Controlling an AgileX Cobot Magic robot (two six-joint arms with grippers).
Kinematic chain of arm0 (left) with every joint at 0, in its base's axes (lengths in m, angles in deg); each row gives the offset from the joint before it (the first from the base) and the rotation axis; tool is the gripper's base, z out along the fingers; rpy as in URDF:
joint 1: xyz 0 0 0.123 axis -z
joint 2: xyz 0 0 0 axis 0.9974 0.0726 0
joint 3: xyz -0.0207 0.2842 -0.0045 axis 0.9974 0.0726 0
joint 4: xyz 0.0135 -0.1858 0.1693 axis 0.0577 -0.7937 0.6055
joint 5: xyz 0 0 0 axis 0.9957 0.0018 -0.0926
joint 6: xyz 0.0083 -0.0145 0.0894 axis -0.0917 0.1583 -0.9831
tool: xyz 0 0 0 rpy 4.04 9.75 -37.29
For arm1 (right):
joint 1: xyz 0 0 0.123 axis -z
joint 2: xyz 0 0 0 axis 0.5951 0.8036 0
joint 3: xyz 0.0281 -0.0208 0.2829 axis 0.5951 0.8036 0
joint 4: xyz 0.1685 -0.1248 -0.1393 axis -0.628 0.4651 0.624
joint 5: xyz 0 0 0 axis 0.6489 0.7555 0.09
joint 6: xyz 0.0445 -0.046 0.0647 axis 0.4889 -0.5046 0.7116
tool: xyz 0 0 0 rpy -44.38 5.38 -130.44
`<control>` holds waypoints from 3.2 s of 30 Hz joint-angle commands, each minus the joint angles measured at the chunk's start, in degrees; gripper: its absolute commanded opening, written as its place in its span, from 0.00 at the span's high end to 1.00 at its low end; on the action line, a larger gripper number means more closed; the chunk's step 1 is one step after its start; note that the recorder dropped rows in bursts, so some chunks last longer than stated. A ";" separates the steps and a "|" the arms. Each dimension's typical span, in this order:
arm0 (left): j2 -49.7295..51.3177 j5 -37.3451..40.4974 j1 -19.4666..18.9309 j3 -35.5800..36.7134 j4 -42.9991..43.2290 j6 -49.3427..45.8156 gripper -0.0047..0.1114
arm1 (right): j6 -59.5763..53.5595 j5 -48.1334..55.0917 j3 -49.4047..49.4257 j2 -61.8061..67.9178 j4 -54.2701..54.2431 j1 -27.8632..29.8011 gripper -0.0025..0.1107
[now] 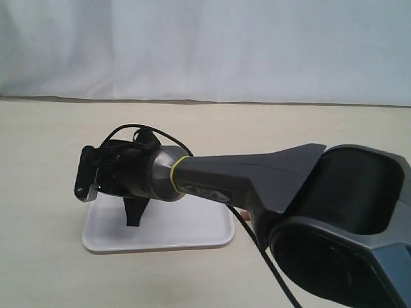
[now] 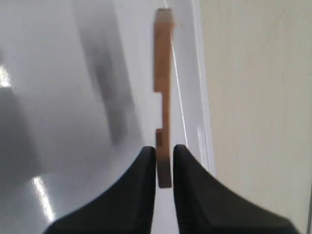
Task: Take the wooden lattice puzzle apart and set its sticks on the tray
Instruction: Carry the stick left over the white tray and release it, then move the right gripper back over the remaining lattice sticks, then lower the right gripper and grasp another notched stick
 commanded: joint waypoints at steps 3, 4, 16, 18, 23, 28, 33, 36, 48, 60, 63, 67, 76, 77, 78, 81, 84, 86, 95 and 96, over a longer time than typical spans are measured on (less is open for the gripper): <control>-0.13 -0.44 0.10 0.10 -0.04 0.28 0.96 | 3.68 -0.34 -0.54 -0.28 0.68 -0.63 0.55; -0.13 -0.44 0.10 0.10 -0.04 0.28 0.96 | 3.56 1.06 -0.92 -0.64 0.68 -1.27 0.54; -0.13 -0.44 0.10 0.10 -0.04 0.28 0.96 | 2.52 11.20 -1.42 -12.31 -14.48 1.34 0.56; -0.13 -0.44 0.10 0.10 -0.04 0.28 0.96 | 2.52 12.60 -1.19 -14.02 -18.21 3.42 0.60; -0.13 -0.44 0.10 0.10 -0.04 0.28 0.96 | 4.31 18.25 -1.19 -16.73 -25.83 8.74 0.65; -0.13 -0.44 0.10 0.10 -0.04 0.28 0.96 | 6.56 24.58 -1.19 -17.66 -27.18 12.50 0.65; -0.13 -0.44 0.10 0.10 -0.04 0.28 0.96 | 12.33 24.58 3.23 -19.53 -27.19 16.67 0.72; -0.13 -0.31 0.10 0.10 -0.04 0.28 0.96 | 13.14 24.58 8.90 -22.75 -27.19 18.59 0.91; -0.13 -0.31 0.10 0.10 -0.04 0.28 0.96 | 18.20 13.27 33.60 -37.91 -36.04 26.51 0.94; -0.13 -0.31 0.10 0.10 -0.04 0.28 0.96 | 19.67 0.26 46.78 -39.52 -42.45 26.41 0.67; -0.13 -0.31 0.10 0.10 -0.04 0.28 0.96 | 19.27 -2.42 48.59 -39.10 -41.93 26.41 0.60; -0.13 -0.31 0.10 0.10 -0.04 0.28 0.96 | 19.03 -3.70 48.59 -37.33 -41.53 26.41 0.60; -0.13 -0.44 0.10 0.10 -0.14 0.28 0.96 | 6.34 -0.57 44.22 -35.52 -36.77 26.41 0.60; -0.13 -0.44 0.10 0.10 -0.14 0.28 0.96 | 2.44 1.73 42.97 -35.52 -36.36 26.41 0.60; -0.13 -0.44 0.10 0.10 -0.14 0.28 0.96 | -1.15 3.55 41.79 -35.52 -35.50 26.41 0.60; -0.13 -0.44 0.10 0.10 -0.14 0.28 0.96 | -11.64 5.70 40.12 -35.52 -33.13 26.41 0.60; -0.13 -0.44 0.10 0.10 -0.14 0.28 0.96 | -21.37 3.63 40.12 -34.99 -32.73 26.41 0.60; -0.13 -0.44 0.10 0.10 -0.14 0.28 0.96 | -26.44 2.72 40.12 -34.14 -32.73 26.41 0.60; -0.13 -0.44 0.10 0.10 -0.14 0.28 0.96 | -36.00 -2.31 40.12 -27.97 -27.74 26.52 0.60; -0.13 -0.44 0.10 0.10 -0.14 0.28 0.96 | -36.00 -2.73 40.12 -27.79 -27.69 26.52 0.60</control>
